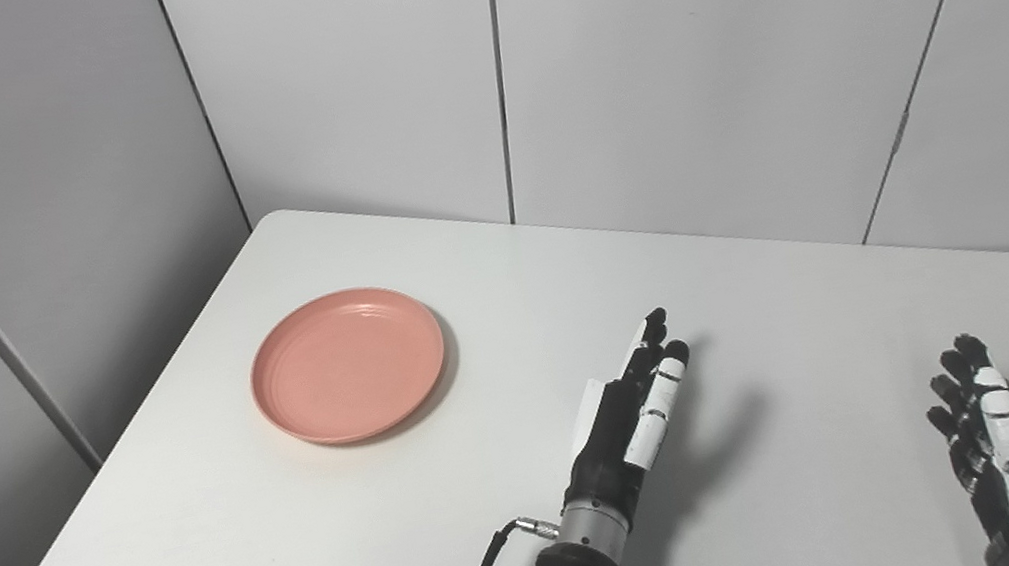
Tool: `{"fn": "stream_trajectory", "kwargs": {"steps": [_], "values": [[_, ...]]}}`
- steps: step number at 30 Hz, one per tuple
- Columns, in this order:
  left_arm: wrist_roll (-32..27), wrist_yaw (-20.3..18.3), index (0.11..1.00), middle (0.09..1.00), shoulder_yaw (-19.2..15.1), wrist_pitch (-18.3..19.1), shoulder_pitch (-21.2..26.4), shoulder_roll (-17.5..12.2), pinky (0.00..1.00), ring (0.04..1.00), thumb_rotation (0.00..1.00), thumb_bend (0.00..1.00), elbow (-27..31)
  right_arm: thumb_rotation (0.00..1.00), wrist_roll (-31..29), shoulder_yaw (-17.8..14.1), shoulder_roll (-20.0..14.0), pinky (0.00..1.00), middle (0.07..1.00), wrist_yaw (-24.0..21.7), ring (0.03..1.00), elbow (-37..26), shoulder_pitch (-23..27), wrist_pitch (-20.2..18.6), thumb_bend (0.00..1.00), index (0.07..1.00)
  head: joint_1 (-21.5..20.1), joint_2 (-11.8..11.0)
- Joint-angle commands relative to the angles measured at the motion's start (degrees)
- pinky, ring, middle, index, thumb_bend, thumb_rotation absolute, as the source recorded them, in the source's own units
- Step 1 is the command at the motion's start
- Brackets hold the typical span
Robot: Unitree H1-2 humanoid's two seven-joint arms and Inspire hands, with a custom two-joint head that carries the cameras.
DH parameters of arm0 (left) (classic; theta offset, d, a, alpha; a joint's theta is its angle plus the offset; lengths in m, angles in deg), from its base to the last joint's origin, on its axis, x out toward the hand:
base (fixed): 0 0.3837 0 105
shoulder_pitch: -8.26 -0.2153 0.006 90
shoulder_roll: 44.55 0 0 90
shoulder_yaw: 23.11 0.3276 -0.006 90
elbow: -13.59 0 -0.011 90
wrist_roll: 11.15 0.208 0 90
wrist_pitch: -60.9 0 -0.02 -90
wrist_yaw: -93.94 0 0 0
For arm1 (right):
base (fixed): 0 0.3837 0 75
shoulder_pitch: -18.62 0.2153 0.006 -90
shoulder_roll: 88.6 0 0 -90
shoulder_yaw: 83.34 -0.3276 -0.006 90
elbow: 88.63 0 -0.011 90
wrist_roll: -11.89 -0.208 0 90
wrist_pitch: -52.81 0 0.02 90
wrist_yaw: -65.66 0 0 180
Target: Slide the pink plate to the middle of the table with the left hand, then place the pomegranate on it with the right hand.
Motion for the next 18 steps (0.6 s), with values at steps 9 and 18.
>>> {"fn": "stream_trajectory", "kwargs": {"steps": [9,18], "values": [[1.48,1.34,0.957,0.962,-3.24,-1.03,6.27,-0.46,0.94,0.95,1.0,0.45,6.87,1.0,-0.34,0.12,-0.2,1.0,1.0,-0.46,1.0,-1.3,1.53,0.58,0.18,1.0,-0.03,-0.36],[0.44,2.19,0.925,0.935,-8.75,-2.24,10.96,-3.97,0.9,0.915,1.0,0.42,9.86,1.0,0.06,0.24,-0.27,1.0,1.0,-0.47,1.0,-1.23,1.44,0.8,0.18,1.0,0.18,-0.47]]}}
